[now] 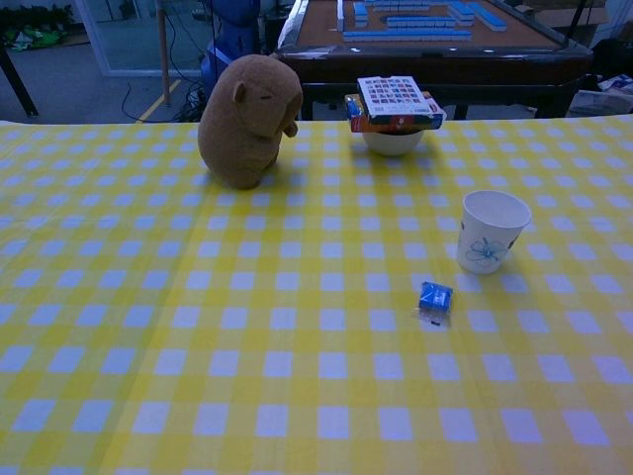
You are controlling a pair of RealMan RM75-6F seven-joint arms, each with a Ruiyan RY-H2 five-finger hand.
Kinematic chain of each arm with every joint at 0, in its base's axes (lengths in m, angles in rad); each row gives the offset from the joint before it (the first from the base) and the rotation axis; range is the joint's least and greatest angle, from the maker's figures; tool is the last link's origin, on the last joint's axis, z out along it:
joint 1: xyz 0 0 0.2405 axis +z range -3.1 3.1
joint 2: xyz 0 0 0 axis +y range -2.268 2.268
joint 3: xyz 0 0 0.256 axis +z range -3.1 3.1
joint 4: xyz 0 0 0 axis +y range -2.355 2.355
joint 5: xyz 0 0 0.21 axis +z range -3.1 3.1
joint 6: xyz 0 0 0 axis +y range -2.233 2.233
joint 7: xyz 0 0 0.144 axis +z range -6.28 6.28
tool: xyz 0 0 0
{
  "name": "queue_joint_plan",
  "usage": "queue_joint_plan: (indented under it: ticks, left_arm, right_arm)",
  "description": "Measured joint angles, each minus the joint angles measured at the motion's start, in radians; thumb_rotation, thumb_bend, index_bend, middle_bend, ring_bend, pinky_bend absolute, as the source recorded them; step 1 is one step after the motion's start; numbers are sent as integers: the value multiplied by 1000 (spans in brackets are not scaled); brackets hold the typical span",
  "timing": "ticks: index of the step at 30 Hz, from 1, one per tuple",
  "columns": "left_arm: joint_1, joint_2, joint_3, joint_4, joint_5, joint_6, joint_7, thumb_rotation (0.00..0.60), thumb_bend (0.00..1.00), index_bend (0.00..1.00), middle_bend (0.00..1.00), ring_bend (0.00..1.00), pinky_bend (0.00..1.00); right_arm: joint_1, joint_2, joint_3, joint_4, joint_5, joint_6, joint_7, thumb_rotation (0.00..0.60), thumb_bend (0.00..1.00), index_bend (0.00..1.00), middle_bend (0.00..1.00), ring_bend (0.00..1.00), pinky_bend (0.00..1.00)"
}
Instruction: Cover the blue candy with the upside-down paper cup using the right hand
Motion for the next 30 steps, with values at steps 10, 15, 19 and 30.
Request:
queue_joint_plan:
  ticks: [10, 15, 19, 30]
  left_arm:
    - [0, 16, 6, -17, 20, 2, -25, 600, 48, 296, 224, 139, 415]
    - [4, 30, 13, -27, 39, 11, -51, 600, 48, 296, 224, 139, 415]
    - [16, 46, 15, -31, 48, 37, -76, 600, 48, 295, 224, 139, 414]
    - [30, 71, 13, -28, 48, 53, -139, 600, 48, 294, 224, 139, 414]
  right_arm:
    - [8, -33, -5, 39, -53, -11, 76, 600, 33, 450, 458, 340, 532]
    - [47, -26, 9, -9, -67, -56, 24, 600, 32, 450, 858, 749, 888]
    - [101, -2, 30, -96, -39, -151, -71, 600, 8, 408, 982, 876, 986]
    - [311, -38, 146, -235, 287, -367, -435, 600, 0, 231, 1000, 960, 1000]
